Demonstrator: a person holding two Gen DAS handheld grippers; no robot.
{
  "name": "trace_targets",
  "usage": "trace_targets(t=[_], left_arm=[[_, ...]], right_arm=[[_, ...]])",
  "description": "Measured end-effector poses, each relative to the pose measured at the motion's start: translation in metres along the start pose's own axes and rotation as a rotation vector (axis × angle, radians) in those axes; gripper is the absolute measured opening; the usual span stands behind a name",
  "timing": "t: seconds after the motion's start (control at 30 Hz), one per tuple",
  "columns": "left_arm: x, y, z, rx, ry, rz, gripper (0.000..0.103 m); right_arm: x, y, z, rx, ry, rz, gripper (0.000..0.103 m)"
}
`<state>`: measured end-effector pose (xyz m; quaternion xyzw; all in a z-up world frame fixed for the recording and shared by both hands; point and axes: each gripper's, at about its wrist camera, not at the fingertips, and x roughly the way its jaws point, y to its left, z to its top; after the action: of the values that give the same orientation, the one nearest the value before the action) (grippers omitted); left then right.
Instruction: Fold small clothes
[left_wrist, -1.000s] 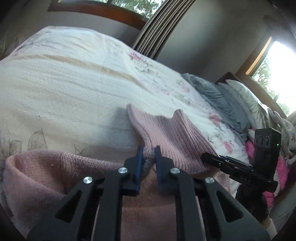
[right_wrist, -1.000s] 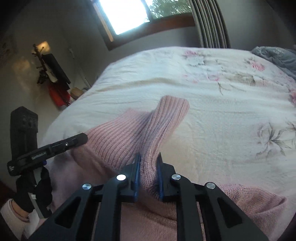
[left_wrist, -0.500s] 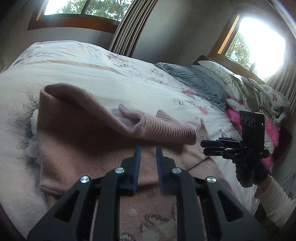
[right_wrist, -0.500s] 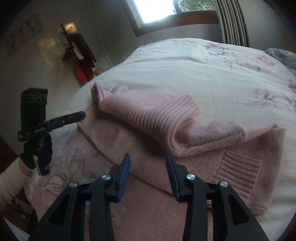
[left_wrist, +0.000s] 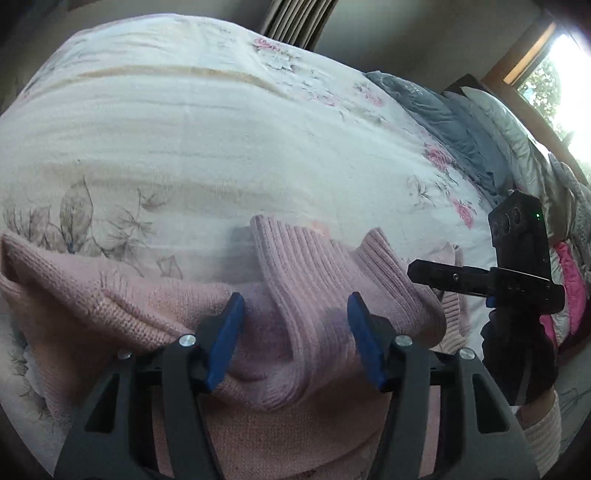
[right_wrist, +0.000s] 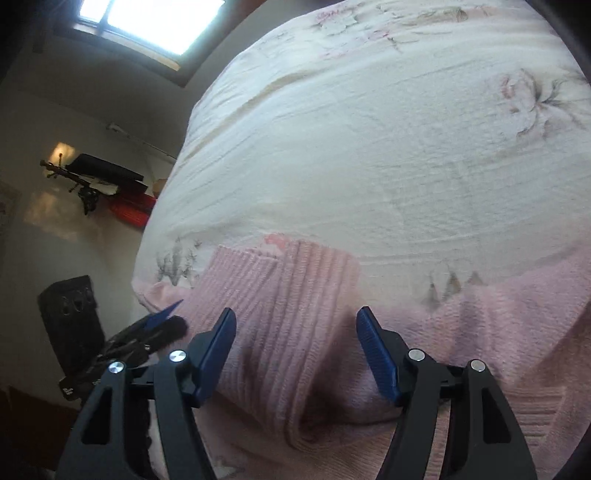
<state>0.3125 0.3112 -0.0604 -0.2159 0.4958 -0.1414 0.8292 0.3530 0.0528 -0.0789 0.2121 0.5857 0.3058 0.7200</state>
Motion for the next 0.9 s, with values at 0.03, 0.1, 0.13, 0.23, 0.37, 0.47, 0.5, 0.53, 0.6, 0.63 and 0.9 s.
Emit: trace_targets(t=[0.03, 0.1, 0.13, 0.23, 0.37, 0.47, 0.5, 0.53, 0.6, 0.63, 0.9], left_arm=[[0.004, 0.004, 0.003, -0.037, 0.008, -0.041, 0.057], [0.009, 0.008, 0.005, -0.095, 0.010, -0.106, 0.040], [0.011, 0.010, 0.007, -0.123, 0.018, -0.151, 0.028], [-0.002, 0.008, 0.002, -0.156, -0.041, -0.237, 0.008], [-0.043, -0.016, -0.025, -0.006, -0.169, -0.287, 0.008], [-0.073, -0.036, -0.059, 0.133, -0.243, -0.279, 0.011], [-0.078, -0.037, -0.069, 0.155, -0.249, -0.284, 0.015], [-0.084, -0.038, -0.083, 0.180, -0.249, -0.291, 0.017], [-0.092, -0.036, -0.105, 0.201, -0.239, -0.296, 0.023], [-0.095, -0.034, -0.117, 0.207, -0.229, -0.300, 0.024], [-0.100, 0.009, -0.179, 0.109, -0.129, -0.299, 0.028]], right_arm=[[0.007, -0.001, 0.000, 0.013, 0.009, 0.022, 0.066], [0.016, 0.002, -0.001, 0.014, 0.018, 0.008, 0.042], [0.020, 0.003, 0.001, 0.011, 0.022, 0.011, 0.023], [0.006, 0.020, -0.008, -0.055, -0.053, 0.063, 0.018], [-0.036, 0.053, -0.033, -0.241, -0.152, 0.116, 0.017], [-0.064, 0.078, -0.065, -0.403, -0.184, 0.138, 0.017], [-0.071, 0.084, -0.077, -0.449, -0.186, 0.128, 0.018], [-0.079, 0.088, -0.091, -0.492, -0.188, 0.107, 0.023], [-0.085, 0.088, -0.115, -0.531, -0.165, 0.090, 0.034], [-0.085, 0.087, -0.127, -0.546, -0.144, 0.073, 0.038], [-0.070, 0.054, -0.202, -0.528, -0.001, -0.028, 0.048]])
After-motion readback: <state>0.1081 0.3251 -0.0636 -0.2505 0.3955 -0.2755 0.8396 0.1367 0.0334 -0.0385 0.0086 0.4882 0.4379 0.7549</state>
